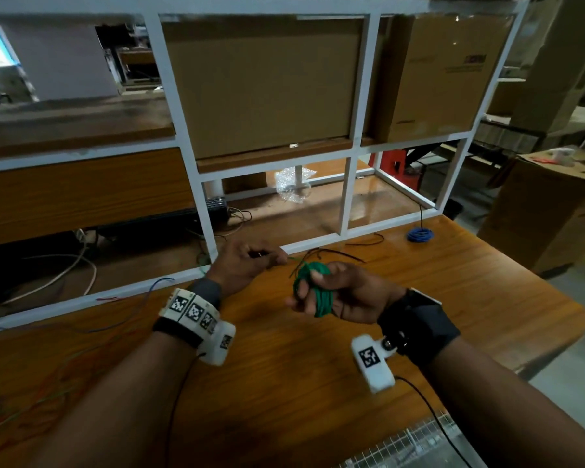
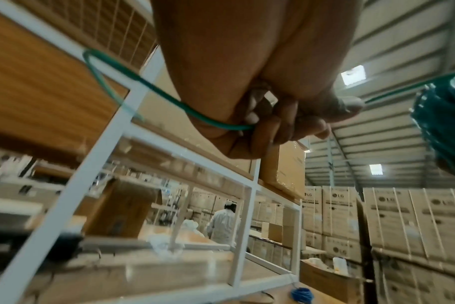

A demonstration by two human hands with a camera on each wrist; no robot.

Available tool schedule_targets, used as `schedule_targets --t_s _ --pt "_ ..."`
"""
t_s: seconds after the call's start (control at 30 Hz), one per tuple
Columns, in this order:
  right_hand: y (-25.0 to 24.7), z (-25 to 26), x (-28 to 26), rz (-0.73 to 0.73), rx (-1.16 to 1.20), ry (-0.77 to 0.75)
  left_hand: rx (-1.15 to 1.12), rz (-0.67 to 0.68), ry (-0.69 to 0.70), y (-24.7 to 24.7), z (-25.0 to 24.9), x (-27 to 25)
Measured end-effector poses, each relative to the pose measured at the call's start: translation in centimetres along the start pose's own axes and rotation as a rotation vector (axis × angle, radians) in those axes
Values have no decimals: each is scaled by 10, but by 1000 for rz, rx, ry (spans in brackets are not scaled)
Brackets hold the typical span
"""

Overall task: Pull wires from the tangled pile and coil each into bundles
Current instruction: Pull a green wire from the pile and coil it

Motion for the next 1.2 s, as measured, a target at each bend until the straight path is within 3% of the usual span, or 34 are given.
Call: schedule_targets --t_s 0.1,0.2,0.33,0.47,0.6,0.67,0.73,0.83,0.97,1.07,1.2 --pt "4 19 4 15 241 -185 -250 -29 -97 30 20 -8" --pt "-6 36 8 -201 331 -355 -538 -52 -287 65 29 -25" --pt "-42 37 -2 -683 57 -397 -187 -8 -222 79 33 -49" --pt "-47 14 -10 -908 -592 -139 171 35 -144 62 28 -51" --pt "-44 -6 -3 -763 -953 155 550 37 -46 42 4 -29" --pt "-42 -7 -1 -656 -975 274 531 -15 -62 30 -7 -11" --pt "-37 -2 0 -521 -967 312 428 28 -81 23 -16 6" --pt "-24 -3 -2 -291 -604 219 257 136 -40 25 -27 24" --pt "-12 2 -5 -124 -75 15 -52 60 -37 28 -19 26" --pt "-10 20 -4 -115 140 -216 -239 -16 -125 46 -6 13" --pt "-20 34 0 -258 228 -357 -153 -122 -220 75 6 -6"
Point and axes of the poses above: each hand's wrist, its own x-axis towards the middle knuckle, its own y-axis out of the palm, z = x × y, the point moved 5 cm from there along x, towards the middle knuckle, and after that the axes turned 5 degrees about -x, right-handed, at the moved point
